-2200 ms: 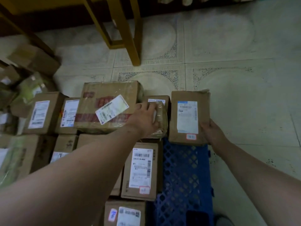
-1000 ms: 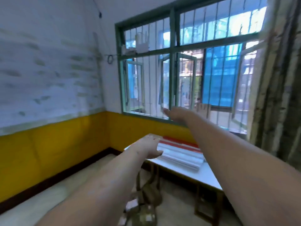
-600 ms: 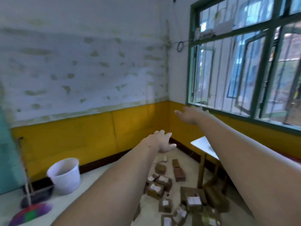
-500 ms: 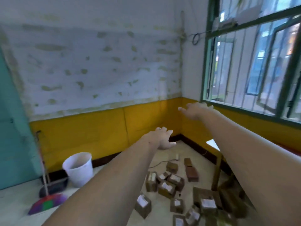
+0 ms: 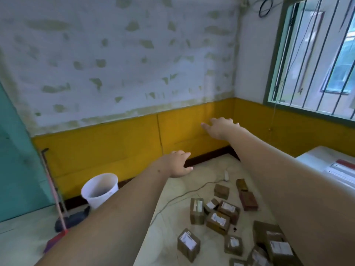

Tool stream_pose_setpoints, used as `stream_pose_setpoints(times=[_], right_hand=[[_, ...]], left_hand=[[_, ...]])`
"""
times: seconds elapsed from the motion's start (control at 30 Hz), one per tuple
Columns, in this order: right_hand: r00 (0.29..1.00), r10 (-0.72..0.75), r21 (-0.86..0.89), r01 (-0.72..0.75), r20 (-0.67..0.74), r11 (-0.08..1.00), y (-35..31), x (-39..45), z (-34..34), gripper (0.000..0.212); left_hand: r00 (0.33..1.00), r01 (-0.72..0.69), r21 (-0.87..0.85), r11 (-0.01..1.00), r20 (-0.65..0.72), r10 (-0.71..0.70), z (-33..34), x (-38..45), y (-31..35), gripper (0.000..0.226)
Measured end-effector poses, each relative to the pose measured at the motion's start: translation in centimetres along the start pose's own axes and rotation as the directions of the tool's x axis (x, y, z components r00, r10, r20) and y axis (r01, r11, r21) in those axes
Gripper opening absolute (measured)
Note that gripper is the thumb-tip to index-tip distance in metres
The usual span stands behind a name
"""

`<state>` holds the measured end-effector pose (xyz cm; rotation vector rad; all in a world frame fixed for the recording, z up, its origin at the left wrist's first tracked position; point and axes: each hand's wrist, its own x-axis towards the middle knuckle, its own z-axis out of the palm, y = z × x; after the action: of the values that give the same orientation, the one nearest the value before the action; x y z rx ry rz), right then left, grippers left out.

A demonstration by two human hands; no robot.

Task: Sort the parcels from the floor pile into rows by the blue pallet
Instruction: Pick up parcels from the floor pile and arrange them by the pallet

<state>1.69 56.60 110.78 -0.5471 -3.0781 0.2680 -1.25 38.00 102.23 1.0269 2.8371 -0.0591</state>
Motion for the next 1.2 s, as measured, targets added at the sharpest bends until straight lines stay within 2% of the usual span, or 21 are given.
stream_pose_setpoints(times=[0.13, 0.27, 0.43, 0.6, 0.77, 0.87, 0.93, 1.07, 1.13, 1.2], right_hand=[[0.997, 0.078, 0.059, -0.077, -0.019, 0.995, -2.4, 5.3, 4.2, 0.073], [0.982, 0.188, 0.131, -0.189, 0.02, 0.973, -3.2, 9.5, 9.9, 0.07], [0.954, 0.257, 0.122, -0.277, 0.157, 0.953, -0.2, 15.7, 17.7, 0.073], [0.933, 0.28, 0.261, -0.335, 0.226, 0.905, 3.0, 21.3, 28.7, 0.07], [0.887, 0.329, 0.376, -0.44, 0.324, 0.816, 4.9, 26.9, 49.1, 0.069], [0.85, 0.375, 0.396, -0.51, 0.371, 0.764, 6.2, 30.1, 67.0, 0.068], [0.789, 0.45, 0.402, -0.605, 0.418, 0.687, 7.2, 31.6, 79.0, 0.07], [0.621, 0.593, 0.452, -0.782, 0.512, 0.429, 8.1, 32.4, 100.4, 0.079], [0.552, 0.606, 0.502, -0.821, 0.573, 0.273, 8.4, 32.6, 108.4, 0.086], [0.532, 0.567, 0.584, -0.804, 0.628, 0.108, 8.6, 32.9, 113.7, 0.082]], left_hand=[[0.997, -0.06, 0.042, 0.997, 0.044, 0.058, 2.2, 5.3, -6.3, 0.073], [0.992, -0.062, 0.045, 0.997, 0.114, 0.056, 4.7, 10.6, -10.7, 0.072], [0.985, -0.092, -0.018, 0.996, 0.146, 0.093, 8.9, 18.2, -14.0, 0.072], [0.978, -0.05, -0.099, 0.994, 0.196, 0.069, 18.4, 26.3, -17.1, 0.072], [0.958, 0.006, -0.183, 0.983, 0.283, 0.047, 35.4, 35.0, -20.3, 0.071], [0.937, 0.035, -0.224, 0.974, 0.346, 0.046, 50.9, 41.4, -22.0, 0.073], [0.915, 0.072, -0.255, 0.964, 0.402, 0.038, 61.8, 45.1, -22.9, 0.074], [0.842, 0.19, -0.362, 0.912, 0.538, 0.038, 81.9, 49.1, -23.3, 0.079], [0.746, 0.339, -0.445, 0.829, 0.664, 0.051, 89.6, 49.6, -22.7, 0.086], [0.644, 0.534, -0.505, 0.678, 0.763, 0.061, 94.8, 49.4, -21.9, 0.102]])
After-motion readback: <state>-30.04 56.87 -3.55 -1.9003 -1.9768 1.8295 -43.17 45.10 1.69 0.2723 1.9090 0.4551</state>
